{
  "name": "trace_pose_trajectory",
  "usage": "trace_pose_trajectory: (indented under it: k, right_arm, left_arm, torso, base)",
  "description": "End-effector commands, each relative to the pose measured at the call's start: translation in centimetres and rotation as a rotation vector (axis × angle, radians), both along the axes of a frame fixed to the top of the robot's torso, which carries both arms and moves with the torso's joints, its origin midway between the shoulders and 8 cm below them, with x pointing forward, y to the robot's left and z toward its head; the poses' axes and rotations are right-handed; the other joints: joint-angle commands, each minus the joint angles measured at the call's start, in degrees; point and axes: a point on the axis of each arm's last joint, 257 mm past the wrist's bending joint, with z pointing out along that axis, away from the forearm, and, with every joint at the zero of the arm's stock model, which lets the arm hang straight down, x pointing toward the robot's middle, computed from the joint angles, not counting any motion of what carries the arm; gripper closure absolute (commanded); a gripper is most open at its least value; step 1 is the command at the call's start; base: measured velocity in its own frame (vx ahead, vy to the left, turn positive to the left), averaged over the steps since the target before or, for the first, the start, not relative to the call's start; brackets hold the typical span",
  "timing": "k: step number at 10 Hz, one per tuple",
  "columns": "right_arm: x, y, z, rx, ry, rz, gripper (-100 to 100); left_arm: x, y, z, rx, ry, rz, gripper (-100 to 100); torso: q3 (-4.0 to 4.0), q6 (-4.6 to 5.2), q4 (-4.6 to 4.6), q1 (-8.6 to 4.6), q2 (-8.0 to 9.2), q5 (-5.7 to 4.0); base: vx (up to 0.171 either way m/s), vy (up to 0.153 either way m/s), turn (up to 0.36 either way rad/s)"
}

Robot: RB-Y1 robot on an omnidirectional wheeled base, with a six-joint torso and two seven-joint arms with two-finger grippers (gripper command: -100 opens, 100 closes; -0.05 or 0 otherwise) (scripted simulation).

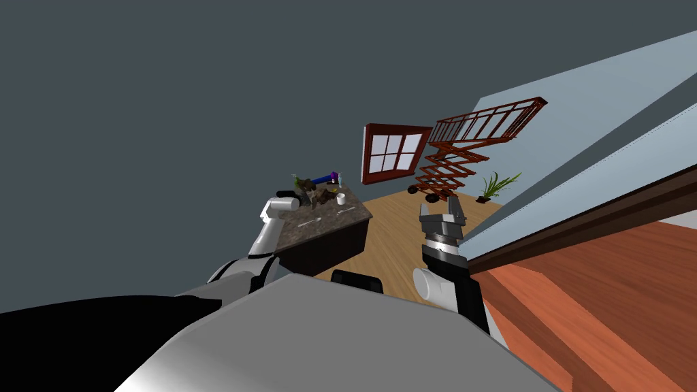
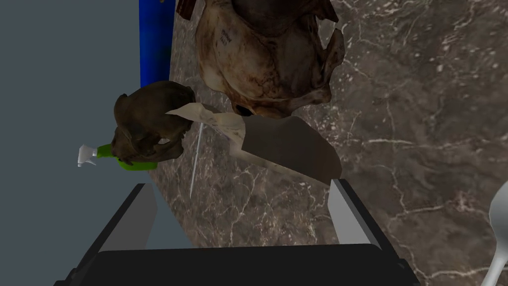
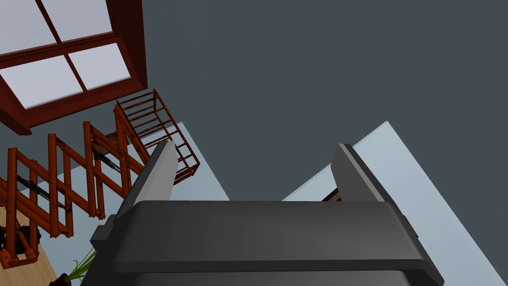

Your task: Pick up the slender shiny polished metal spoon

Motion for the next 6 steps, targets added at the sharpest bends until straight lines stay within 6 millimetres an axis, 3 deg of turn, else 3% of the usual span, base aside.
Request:
trace_pose_trajectory:
  k: [1, 6]
  right_arm:
    - [0.0, 0.0, 0.0, 0.000, 0.000, 0.000, 0]
    - [0.0, 0.0, 0.0, 0.000, 0.000, 0.000, 0]
  left_arm:
    - [-0.4, 0.0, -0.6, -0.009, 0.030, 0.004, -100]
    - [-1.8, -0.1, -4.2, -0.085, 0.186, 0.025, -100]
  torso:
    - [0.00, 0.00, 0.00, 0.00, 0.00, 0.00]
    - [-0.01, 0.00, -0.01, 0.02, -0.02, 0.01]
  base:
    - [0.004, 0.010, 0.011]
    - [0.008, 0.017, -0.051]
